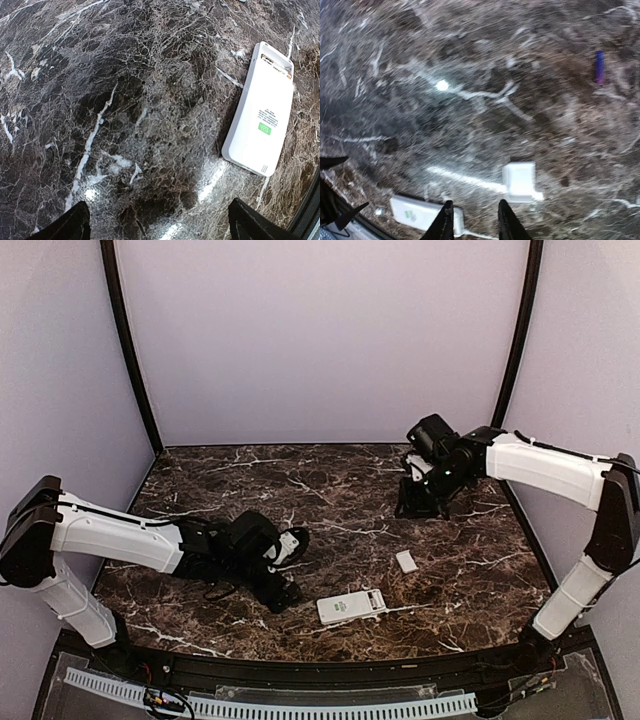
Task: Load the batteries into the remote control
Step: Pick up the battery at the center of the board.
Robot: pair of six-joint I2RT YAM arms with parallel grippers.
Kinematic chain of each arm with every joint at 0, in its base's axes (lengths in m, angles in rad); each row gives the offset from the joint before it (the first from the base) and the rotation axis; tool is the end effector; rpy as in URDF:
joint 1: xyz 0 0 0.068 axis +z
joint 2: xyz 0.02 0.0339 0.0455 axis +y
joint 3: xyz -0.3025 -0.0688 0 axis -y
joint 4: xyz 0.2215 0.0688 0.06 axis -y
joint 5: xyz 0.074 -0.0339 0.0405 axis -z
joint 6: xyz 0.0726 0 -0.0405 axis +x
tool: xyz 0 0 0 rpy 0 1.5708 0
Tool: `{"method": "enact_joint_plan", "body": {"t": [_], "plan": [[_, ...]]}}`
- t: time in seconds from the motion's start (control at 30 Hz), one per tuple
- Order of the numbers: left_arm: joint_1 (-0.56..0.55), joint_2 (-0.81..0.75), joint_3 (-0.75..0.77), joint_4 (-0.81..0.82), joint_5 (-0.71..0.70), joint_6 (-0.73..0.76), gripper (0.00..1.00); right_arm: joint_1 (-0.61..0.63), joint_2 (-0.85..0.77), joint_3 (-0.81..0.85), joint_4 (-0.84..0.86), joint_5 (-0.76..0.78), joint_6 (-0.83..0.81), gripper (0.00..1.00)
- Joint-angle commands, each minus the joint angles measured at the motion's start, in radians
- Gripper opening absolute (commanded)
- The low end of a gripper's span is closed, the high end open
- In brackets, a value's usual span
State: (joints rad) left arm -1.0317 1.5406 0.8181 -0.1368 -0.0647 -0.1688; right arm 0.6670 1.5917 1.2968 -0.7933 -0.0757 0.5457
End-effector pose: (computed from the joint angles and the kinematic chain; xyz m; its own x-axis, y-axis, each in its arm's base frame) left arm 0.1644 -0.2656 0.2035 -0.5235 0.5486 -0.6519 0.7575 0.6499 -0.0614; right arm 0.2509 0.2045 0.2793 -0.9293 -0.0731 -0.3619 -0.1896 0.9355 0.2981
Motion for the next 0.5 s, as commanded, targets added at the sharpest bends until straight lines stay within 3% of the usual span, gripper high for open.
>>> {"method": "enact_joint_plan", "body": {"t": [0.0, 0.2, 0.47], "plan": [[-0.004, -0.03, 0.01, -0.022, 0.007, 0.002, 0.96, -0.192, 0.099, 0.046, -0.048, 0.071, -0.121, 0.32], [-0.002, -0.02, 0.018, -0.04, 0.007, -0.002, 0.95, -0.3, 0.321, 0.18, -0.055, 0.115, -0.229, 0.38], [0.002, 0.022, 0.044, -0.044, 0.015, 0.026, 0.96, -0.343, 0.498, 0.332, -0.05, 0.151, -0.31, 0.42]]}}
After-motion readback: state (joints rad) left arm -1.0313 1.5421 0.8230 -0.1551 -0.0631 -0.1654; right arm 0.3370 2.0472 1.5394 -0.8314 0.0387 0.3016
